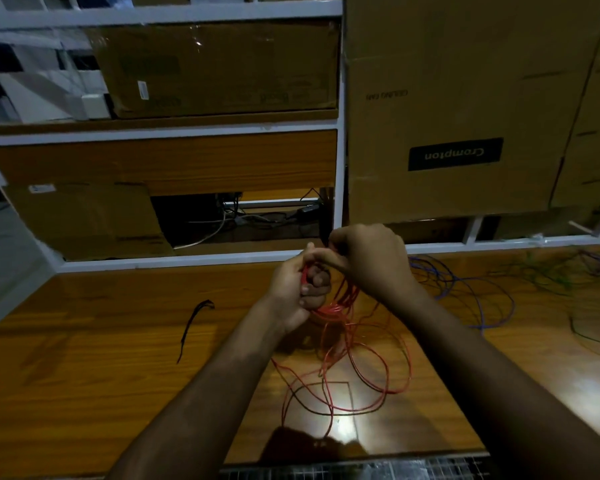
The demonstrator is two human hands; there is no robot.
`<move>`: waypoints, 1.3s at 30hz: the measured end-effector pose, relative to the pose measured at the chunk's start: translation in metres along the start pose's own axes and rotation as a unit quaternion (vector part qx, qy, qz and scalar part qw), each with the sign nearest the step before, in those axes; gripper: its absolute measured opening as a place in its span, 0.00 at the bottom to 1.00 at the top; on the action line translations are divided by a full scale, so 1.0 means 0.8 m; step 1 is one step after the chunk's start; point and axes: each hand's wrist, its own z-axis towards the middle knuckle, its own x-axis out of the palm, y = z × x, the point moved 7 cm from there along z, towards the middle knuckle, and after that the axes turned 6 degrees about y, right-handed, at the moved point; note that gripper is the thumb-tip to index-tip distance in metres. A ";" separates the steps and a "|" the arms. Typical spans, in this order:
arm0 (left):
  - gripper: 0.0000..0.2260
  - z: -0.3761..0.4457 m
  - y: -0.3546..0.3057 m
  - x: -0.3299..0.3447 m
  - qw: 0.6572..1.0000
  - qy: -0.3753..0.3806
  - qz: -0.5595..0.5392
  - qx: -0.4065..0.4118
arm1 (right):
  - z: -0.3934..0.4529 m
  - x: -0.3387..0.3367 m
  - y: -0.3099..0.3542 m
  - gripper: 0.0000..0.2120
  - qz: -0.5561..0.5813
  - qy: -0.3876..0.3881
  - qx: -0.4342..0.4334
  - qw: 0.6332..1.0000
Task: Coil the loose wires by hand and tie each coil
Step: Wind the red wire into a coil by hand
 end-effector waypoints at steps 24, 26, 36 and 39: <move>0.24 0.026 -0.039 -0.019 0.990 -0.025 -0.116 0.077 | -0.111 0.120 -0.064 0.16 0.129 0.169 0.219 0.952; 0.24 0.028 -0.037 -0.022 0.990 -0.039 -0.112 0.080 | -0.115 0.110 -0.030 0.08 0.041 0.224 0.172 0.958; 0.22 0.023 -0.028 -0.025 0.991 -0.084 -0.072 0.079 | -0.105 0.029 0.049 0.11 -0.012 0.268 0.075 0.960; 0.22 0.019 -0.025 -0.023 0.991 -0.085 -0.072 0.071 | -0.103 0.029 0.061 0.09 -0.001 0.263 0.060 0.963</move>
